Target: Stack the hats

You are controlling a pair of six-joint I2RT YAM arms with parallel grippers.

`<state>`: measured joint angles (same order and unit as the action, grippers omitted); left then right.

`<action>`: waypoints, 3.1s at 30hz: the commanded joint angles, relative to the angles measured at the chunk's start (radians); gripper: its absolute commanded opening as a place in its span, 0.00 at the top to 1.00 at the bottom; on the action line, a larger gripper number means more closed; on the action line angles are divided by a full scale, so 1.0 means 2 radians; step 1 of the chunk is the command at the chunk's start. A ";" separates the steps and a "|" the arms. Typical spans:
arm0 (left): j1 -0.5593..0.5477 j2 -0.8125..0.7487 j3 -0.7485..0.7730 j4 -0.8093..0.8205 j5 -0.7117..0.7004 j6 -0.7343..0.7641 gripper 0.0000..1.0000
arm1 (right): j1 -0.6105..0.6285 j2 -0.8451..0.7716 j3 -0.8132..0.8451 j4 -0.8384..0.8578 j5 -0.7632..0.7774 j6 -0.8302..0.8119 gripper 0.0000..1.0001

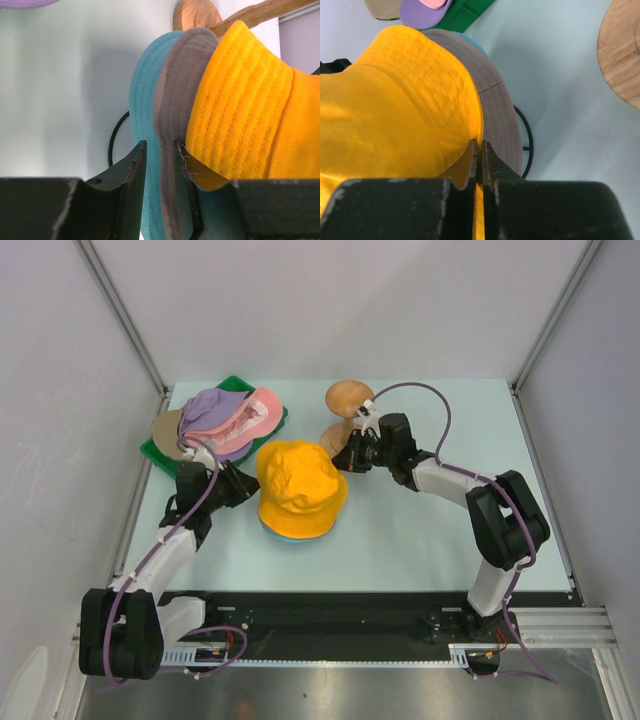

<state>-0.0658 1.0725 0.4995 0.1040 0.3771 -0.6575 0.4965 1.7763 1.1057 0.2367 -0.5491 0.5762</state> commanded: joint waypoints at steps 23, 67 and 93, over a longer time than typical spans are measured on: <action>0.048 -0.108 0.059 -0.055 0.062 0.052 0.20 | 0.009 -0.030 0.015 -0.064 0.021 -0.043 0.75; 0.080 0.078 -0.048 0.297 0.213 -0.082 0.81 | 0.037 -0.041 0.029 -0.112 0.058 -0.054 0.69; 0.075 -0.012 0.040 -0.065 0.052 0.090 0.53 | 0.025 -0.070 0.010 -0.116 0.050 -0.065 0.82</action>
<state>0.0849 1.1061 0.4625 0.2432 0.6029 -0.6285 0.5602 1.7088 1.1255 0.0078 -0.4309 0.4644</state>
